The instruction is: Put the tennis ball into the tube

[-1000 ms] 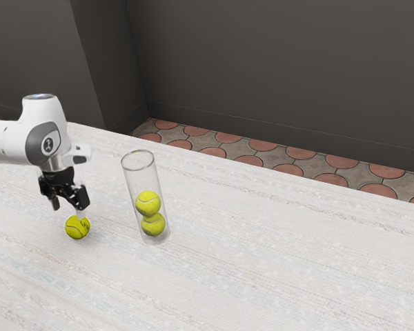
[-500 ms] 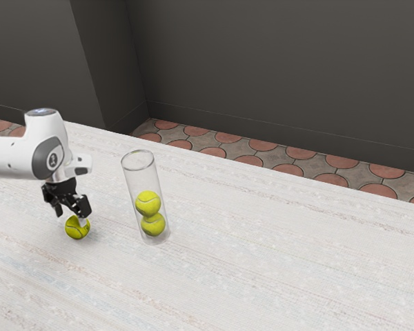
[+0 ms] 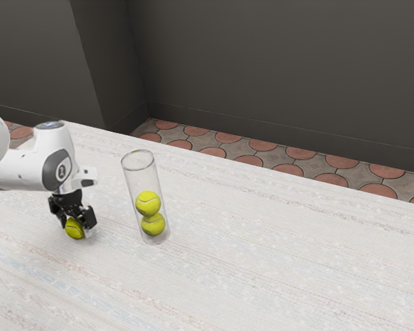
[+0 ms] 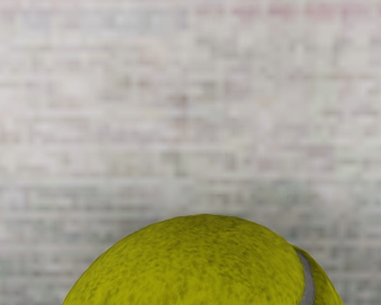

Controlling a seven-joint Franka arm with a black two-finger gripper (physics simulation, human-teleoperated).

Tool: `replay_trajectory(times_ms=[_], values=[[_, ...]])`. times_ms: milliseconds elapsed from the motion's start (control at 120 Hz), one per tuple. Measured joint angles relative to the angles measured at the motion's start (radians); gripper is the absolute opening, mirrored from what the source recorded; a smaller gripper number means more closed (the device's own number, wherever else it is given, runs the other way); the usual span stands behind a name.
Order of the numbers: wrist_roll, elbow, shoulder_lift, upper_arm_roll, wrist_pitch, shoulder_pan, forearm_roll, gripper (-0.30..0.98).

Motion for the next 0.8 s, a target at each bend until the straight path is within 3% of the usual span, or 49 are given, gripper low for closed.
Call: replay_trajectory(times_ms=[358, 658, 800], values=[[0.003, 0.006, 0.004, -0.004, 0.004, -0.003, -0.001, 0.67], [-0.008, 0.006, 0.004, -0.004, 0.006, -0.004, 0.003, 0.35], [-0.029, 0.006, 0.003, -0.004, 0.006, -0.004, 0.017, 0.30]])
